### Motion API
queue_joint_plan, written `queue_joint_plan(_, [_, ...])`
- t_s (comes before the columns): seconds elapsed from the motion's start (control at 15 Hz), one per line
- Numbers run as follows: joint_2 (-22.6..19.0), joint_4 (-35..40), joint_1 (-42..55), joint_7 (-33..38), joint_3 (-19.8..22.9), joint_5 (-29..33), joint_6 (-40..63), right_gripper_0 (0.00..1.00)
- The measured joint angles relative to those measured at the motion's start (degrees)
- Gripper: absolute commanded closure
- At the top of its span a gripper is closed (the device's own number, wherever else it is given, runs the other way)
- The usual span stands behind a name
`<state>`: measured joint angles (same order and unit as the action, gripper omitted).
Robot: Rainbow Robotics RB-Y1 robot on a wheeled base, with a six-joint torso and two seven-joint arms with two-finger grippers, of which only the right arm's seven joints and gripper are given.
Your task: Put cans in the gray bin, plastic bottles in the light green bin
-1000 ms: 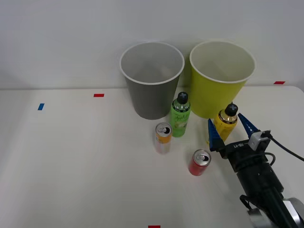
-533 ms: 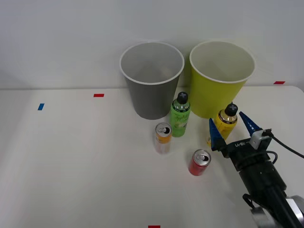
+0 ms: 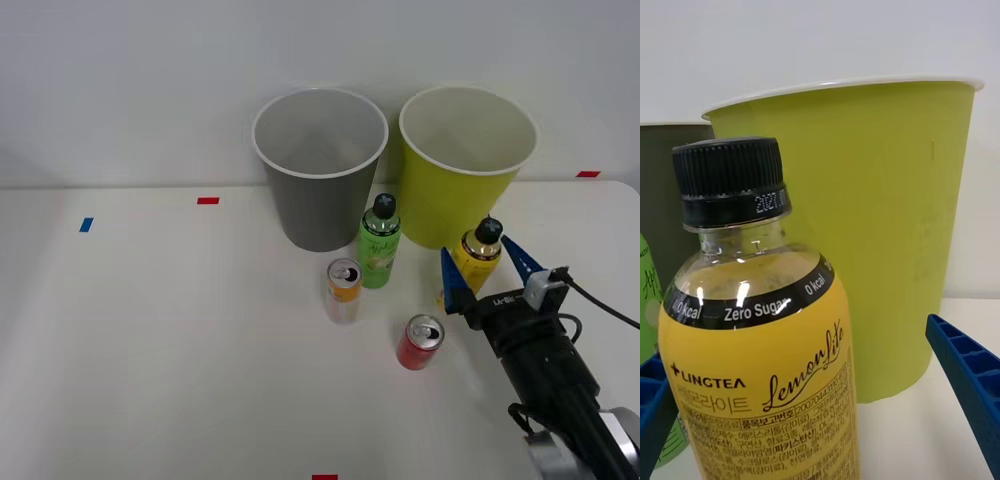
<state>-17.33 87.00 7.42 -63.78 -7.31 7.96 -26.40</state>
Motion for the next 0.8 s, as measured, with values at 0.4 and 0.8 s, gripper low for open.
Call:
queue_joint_plan(0.4, [-1.2, 0.0, -0.1, -0.9, -0.9, 0.1, 0.0, 0.94])
queue_joint_plan(0.8, [-1.8, 0.0, -0.2, -0.7, -1.0, -0.7, 0.0, 1.00])
